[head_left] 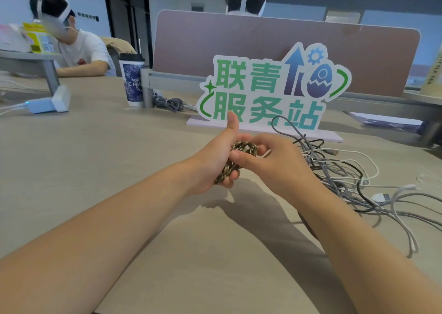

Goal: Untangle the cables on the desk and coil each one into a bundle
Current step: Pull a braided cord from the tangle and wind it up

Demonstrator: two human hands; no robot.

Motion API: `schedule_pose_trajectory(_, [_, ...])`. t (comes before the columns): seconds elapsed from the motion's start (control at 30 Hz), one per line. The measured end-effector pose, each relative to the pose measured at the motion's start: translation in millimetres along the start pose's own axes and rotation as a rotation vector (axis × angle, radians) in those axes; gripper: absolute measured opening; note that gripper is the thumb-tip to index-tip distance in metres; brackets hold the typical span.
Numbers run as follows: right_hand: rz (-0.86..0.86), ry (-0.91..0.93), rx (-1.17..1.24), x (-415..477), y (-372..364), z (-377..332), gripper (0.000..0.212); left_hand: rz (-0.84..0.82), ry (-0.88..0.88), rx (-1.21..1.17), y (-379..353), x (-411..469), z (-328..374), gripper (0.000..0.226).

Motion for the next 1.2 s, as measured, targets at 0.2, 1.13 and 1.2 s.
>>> schedule_pose_trajectory(0.2, [-0.163, -0.087, 0.245, 0, -1, 3, 0.03, -0.072, 0.023, 0.043, -2, -1, -1, 0.086])
schedule_pose_trajectory(1.13, [-0.176, -0.293, 0.749, 17, 12, 11, 0.009, -0.277, -0.006, 0.169, -8, -6, 4, 0.024])
schedule_pose_trajectory(1.2, [-0.13, -0.218, 0.7, 17, 19, 12, 0.009, -0.222, -0.075, 0.282, -16, -2, 7, 0.025])
Point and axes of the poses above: each hand's wrist, its own x-axis towards the middle knuckle, its own y-axis out of the back of the hand, z = x × y, the point moved 1 cm from there along x, towards the middle knuckle, and after that the axes turned 8 degrees about -y, right-handed, at the moved point
